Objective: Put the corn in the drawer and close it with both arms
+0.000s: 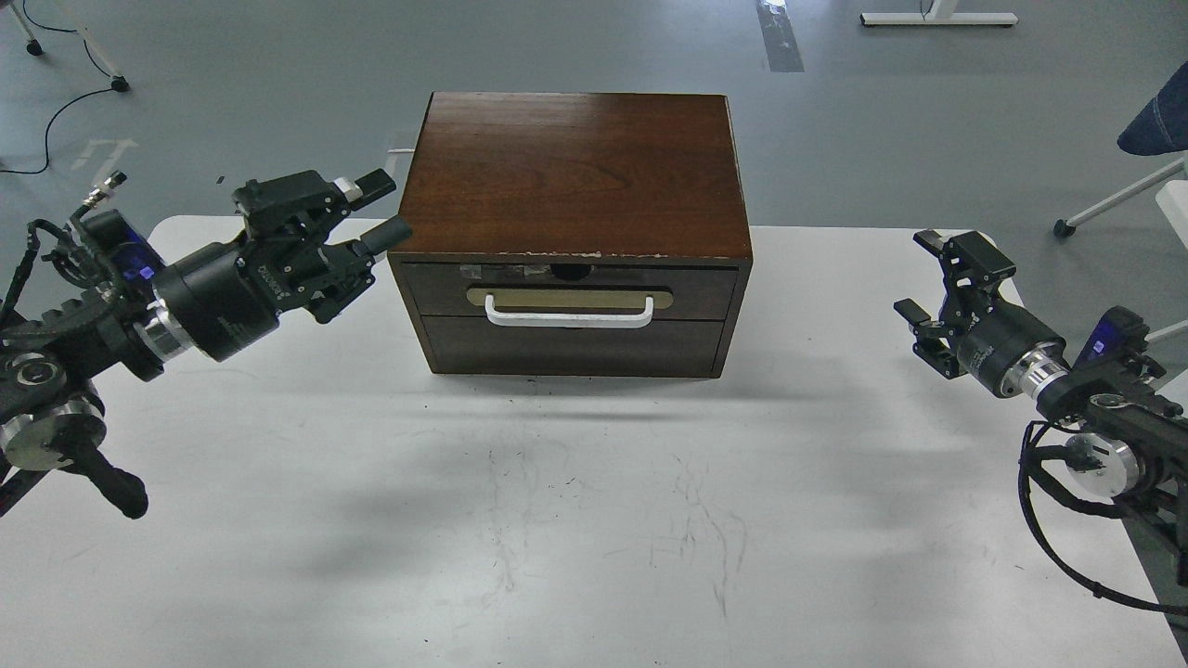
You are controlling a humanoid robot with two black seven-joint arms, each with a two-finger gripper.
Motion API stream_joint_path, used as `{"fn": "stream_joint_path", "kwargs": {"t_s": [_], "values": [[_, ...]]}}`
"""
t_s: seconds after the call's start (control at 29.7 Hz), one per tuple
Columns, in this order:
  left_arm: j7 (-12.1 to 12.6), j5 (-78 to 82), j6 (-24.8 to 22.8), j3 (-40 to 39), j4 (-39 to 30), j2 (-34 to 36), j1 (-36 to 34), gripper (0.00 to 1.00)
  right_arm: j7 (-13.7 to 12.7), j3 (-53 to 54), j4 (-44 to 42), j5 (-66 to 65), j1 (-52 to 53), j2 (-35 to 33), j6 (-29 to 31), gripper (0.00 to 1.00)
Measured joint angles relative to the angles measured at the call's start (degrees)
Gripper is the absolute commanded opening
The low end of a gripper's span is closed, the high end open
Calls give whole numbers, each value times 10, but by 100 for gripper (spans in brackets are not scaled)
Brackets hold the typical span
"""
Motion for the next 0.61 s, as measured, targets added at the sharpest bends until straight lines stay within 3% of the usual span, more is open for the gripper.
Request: {"fn": "stream_joint_path", "kwargs": {"t_s": [0.4, 0.61], "values": [[0, -14, 0, -121, 84, -80, 136, 99, 0, 18, -2, 0, -2, 34, -16, 100], [31, -6, 0, -126, 96, -95, 153, 99, 0, 19, 1, 0, 0, 44, -16, 100]]}}
